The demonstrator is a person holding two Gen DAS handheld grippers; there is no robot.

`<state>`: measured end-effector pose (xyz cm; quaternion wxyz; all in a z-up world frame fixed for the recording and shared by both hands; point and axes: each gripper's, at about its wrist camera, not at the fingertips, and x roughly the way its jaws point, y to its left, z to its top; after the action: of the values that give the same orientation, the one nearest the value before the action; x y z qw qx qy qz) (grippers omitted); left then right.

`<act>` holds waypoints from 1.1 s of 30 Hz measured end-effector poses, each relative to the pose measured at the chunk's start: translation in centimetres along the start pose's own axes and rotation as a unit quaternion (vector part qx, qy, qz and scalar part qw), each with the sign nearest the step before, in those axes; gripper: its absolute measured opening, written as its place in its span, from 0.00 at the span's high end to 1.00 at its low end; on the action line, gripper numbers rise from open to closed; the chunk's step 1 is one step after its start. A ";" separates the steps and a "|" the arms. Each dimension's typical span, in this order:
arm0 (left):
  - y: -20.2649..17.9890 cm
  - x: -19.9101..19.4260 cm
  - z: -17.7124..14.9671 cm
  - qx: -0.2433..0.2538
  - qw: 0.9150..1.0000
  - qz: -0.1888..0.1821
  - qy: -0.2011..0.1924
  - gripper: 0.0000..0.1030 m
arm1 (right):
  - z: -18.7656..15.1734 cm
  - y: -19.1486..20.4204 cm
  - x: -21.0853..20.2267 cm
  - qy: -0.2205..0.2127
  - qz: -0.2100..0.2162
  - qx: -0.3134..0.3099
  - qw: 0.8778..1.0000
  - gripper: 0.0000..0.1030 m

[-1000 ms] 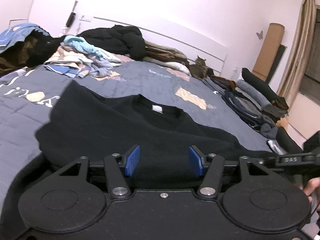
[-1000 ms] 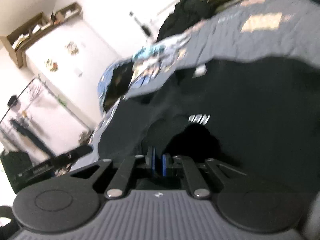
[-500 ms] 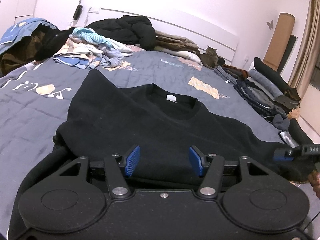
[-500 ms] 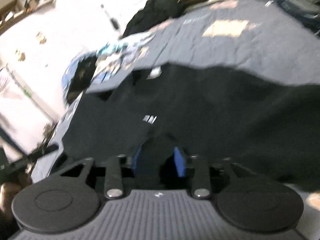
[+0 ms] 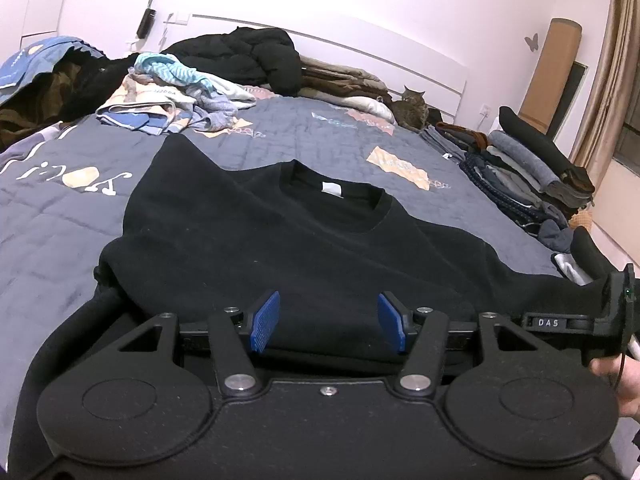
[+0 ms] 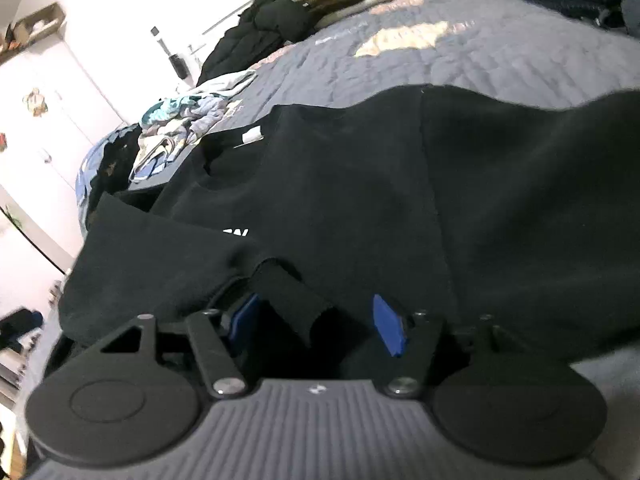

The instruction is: Fold clothes

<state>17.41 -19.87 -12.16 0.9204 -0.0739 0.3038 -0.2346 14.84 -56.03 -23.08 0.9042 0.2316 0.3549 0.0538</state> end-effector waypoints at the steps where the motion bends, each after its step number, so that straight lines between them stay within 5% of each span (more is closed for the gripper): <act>1: 0.0 0.0 0.0 0.000 1.000 0.000 -0.001 0.48 | 0.1 0.5 -0.1 0.002 0.004 -0.012 1.000 0.55; 3: 0.0 -0.2 0.2 -0.001 1.000 0.000 -0.004 0.48 | 0.2 1.6 -0.4 0.007 0.012 -0.035 0.999 0.94; 15: 1.6 -0.3 0.9 -0.002 1.000 0.023 -0.003 0.47 | 10.0 3.2 -4.4 -0.093 -0.040 -0.099 0.990 0.95; 18: 2.2 0.3 0.9 0.009 0.999 0.044 0.015 0.47 | 10.9 1.5 -1.9 -0.032 -0.082 -0.096 0.991 0.91; 23: 2.4 0.5 0.7 0.067 0.994 0.086 0.024 0.47 | 8.8 -0.4 -0.4 0.002 -0.125 -0.075 0.989 0.89; 25: 2.1 0.3 0.6 0.109 0.989 0.101 0.020 0.47 | 7.9 -1.0 -0.1 0.009 -0.137 -0.065 0.988 0.84; 28: 1.1 0.5 -0.3 0.211 0.969 0.129 0.003 0.43 | 6.8 -0.1 -1.8 -0.019 -0.132 -0.060 0.989 0.74; 33: 1.5 2.3 -1.9 0.301 0.942 0.151 0.006 0.43 | 6.5 -1.0 -0.1 -0.007 -0.141 -0.035 0.989 0.73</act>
<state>18.47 -19.62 -15.32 0.9225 0.2548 0.2323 -0.1735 18.99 -59.38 -19.31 0.9128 0.1475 0.3754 -0.0638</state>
